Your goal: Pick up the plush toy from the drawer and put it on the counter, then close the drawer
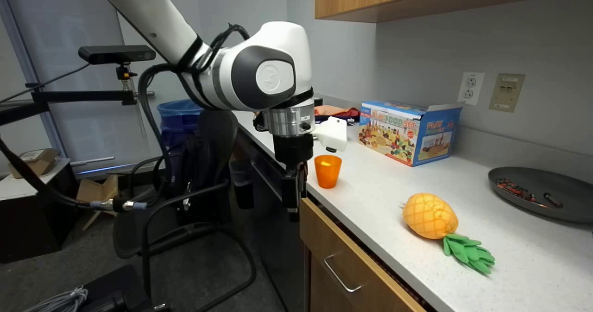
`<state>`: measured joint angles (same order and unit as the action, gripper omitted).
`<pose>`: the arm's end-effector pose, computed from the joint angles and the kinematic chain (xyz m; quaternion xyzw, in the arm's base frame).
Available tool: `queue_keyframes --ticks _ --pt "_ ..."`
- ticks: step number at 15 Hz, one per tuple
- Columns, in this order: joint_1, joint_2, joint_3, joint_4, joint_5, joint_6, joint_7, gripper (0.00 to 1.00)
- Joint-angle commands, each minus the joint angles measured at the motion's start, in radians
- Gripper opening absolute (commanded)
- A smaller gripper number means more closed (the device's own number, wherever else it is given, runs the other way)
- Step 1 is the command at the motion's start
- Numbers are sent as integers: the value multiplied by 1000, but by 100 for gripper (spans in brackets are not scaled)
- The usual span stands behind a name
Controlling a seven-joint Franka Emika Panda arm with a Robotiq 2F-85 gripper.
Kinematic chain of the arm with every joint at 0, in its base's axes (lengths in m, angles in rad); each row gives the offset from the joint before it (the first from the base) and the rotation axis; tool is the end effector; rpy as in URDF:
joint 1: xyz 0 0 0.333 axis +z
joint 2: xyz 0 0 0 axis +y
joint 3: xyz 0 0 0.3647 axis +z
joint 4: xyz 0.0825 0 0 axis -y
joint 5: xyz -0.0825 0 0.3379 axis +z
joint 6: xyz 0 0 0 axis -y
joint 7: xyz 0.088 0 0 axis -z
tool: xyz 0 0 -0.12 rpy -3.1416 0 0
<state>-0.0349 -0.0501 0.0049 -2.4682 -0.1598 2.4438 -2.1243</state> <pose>0.4406 -0.0148 0.3851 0.4460 0.8934 -0.0399 0.0360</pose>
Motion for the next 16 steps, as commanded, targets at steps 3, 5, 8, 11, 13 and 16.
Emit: queue_keyframes --ticks 3,5,8,11,13,16 --pt "40 -140 18 -118 -86 3 120 100" --pt "47 -87 3 -78 -61 -3 97 100" --pt "56 -120 7 -109 -77 -3 131 100" --pt "57 -124 7 -112 -77 -3 131 100" --pt "57 -124 7 -113 -77 -3 131 100" --pt "57 -124 7 -114 -77 -3 132 100"
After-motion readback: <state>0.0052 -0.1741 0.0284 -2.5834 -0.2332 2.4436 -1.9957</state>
